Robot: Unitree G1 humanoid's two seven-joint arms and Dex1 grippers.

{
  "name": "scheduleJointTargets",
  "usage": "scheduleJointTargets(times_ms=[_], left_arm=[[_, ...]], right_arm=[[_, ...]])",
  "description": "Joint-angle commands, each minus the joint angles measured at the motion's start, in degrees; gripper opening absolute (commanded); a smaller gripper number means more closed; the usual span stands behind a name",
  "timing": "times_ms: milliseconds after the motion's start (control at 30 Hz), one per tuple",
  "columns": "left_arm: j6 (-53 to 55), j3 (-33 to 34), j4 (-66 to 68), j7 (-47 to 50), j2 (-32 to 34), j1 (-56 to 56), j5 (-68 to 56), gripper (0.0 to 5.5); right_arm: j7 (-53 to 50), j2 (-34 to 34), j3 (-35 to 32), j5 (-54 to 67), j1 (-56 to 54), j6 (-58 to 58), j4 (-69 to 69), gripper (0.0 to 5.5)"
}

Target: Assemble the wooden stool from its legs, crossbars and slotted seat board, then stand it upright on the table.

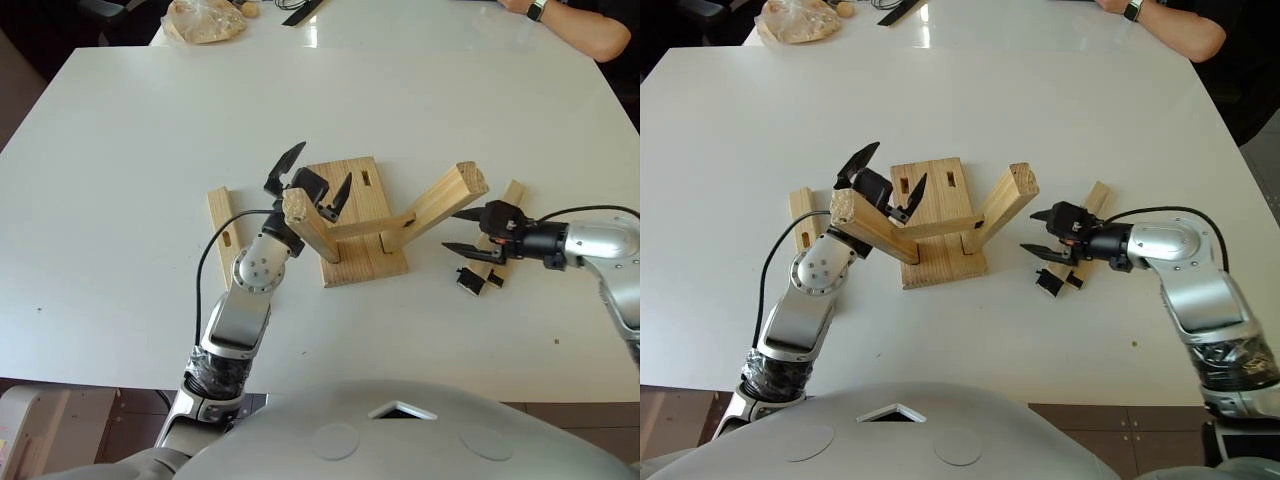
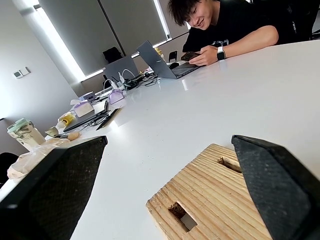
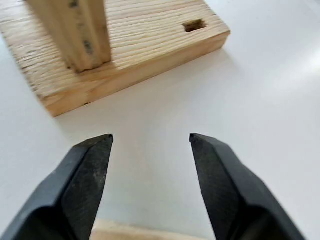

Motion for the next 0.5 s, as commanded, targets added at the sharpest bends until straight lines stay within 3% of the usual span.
scheduleJointTargets(times_ms=[33,500], left_arm=[[-0.08,-1.22,0.34,-0.82,0.42,0.11,0.78,4.63],[2.69,-4.26,0.99,-3.98,0.31,-1.79,0.71,4.63]], right_arm=[[7.31,-6.01,-1.01,2.05,3.23,-2.45,-4.08,2.83],[6.05,0.98,13.78,-0.46,3.01,0.77,-9.37,2.83]])
